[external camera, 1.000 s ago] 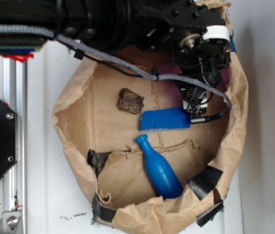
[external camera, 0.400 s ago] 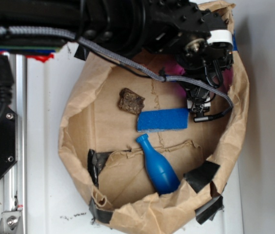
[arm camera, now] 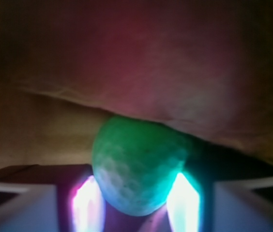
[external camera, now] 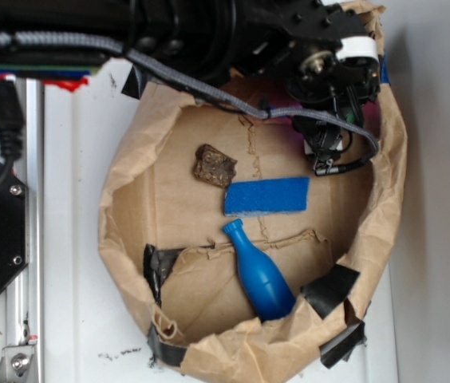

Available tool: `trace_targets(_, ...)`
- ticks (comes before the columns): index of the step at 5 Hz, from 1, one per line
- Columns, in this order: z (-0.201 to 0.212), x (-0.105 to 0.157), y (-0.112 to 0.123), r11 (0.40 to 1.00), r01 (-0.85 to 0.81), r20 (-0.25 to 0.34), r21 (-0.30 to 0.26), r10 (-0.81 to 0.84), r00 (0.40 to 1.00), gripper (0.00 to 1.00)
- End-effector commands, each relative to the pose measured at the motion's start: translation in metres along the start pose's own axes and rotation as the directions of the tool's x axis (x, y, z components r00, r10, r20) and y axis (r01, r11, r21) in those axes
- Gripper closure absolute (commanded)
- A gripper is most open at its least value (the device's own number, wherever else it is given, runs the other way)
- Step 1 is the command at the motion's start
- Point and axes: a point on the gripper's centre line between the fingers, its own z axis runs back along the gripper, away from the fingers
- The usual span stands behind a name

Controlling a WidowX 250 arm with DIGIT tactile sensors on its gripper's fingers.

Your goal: Grab the green ball.

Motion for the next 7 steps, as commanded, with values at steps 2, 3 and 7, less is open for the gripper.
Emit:
trace_targets(2, 0.011, 0.018, -0.006, 0.998, 0.051, 0.065, 0.021, -0.052, 0.997, 1.00)
trace_targets(3, 0.016, 0.017, -0.010, 0.999, 0.054, 0.062, 0.003, -0.054, 0.997, 1.00)
trace_targets(7, 0.125, -0.039, -0.045, 0.982, 0.106, -0.078, -0.159, -0.119, 0.990, 1.00)
